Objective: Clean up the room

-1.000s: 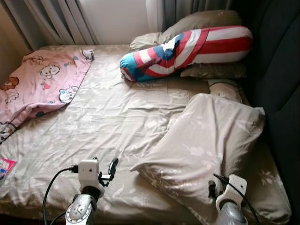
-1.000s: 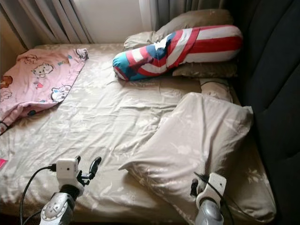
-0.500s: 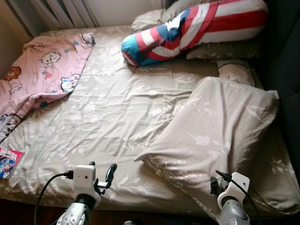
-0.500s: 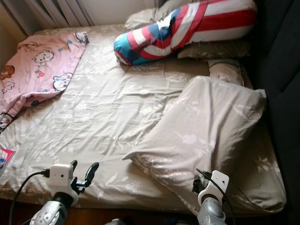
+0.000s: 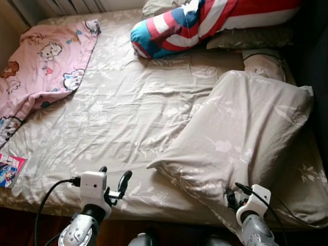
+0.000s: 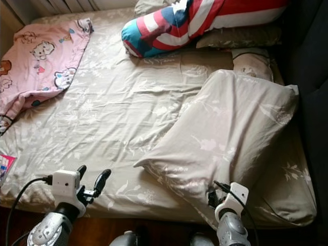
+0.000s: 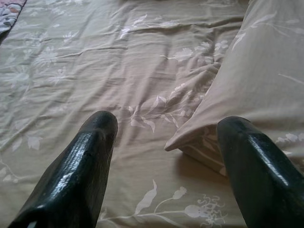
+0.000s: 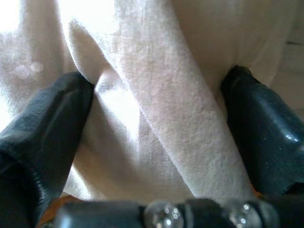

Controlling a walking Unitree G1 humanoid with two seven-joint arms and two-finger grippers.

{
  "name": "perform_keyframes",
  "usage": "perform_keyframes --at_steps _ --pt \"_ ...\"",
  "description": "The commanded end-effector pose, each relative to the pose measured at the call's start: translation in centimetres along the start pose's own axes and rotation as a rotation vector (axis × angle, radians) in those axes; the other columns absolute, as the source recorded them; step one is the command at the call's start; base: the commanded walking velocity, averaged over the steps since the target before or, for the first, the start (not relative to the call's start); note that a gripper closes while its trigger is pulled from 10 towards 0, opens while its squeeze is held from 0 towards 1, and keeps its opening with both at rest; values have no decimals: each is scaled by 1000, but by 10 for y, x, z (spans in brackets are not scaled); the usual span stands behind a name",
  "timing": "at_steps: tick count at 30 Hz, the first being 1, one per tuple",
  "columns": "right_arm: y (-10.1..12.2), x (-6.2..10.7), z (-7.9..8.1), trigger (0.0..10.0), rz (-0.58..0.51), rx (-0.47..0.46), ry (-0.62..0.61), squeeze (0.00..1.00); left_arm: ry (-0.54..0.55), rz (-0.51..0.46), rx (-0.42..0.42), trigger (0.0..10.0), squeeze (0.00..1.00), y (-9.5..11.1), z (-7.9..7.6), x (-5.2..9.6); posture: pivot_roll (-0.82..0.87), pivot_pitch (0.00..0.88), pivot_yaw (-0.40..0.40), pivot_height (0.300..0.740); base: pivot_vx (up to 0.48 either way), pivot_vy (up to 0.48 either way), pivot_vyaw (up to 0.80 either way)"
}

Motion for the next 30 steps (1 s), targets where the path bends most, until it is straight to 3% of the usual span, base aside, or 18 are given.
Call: perform_keyframes --at_steps 1,2,3,4,17,30 --pt "-45 9 20 10000 150 28 72 0 22 37 -4 10000 0 -5 7 8 102 369 173 740 0 0 0" --pt "-45 9 21 3255 151 38 73 0 23 38 -2 10000 0 -5 7 8 101 371 173 740 0 0 0" --pt "-45 9 21 3255 151 44 74 0 24 39 -1 10000 0 -6 7 8 101 373 174 740 0 0 0" --pt "-46 9 21 0 150 46 73 0 24 40 0 10000 0 -6 7 8 100 375 174 740 0 0 0" --pt "-55 13 18 0 166 93 79 0 23 51 19 10000 0 -3 2 7 90 387 166 740 0 0 0" --pt "-46 11 15 0 130 84 48 0 24 51 30 10000 0 -6 2 -1 54 372 154 740 0 0 0"
Point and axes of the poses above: a point about 5 cm out from each wrist's last joint towards the gripper, its own x axis pointing back from the gripper into the wrist, its own y axis along the axis of the wrist's last joint, z = x × y, the point moved 6 cm from there along -x, pointing out of the wrist towards the gripper, and after that the axes turned 5 degrees about x, right-handed, at the moved point
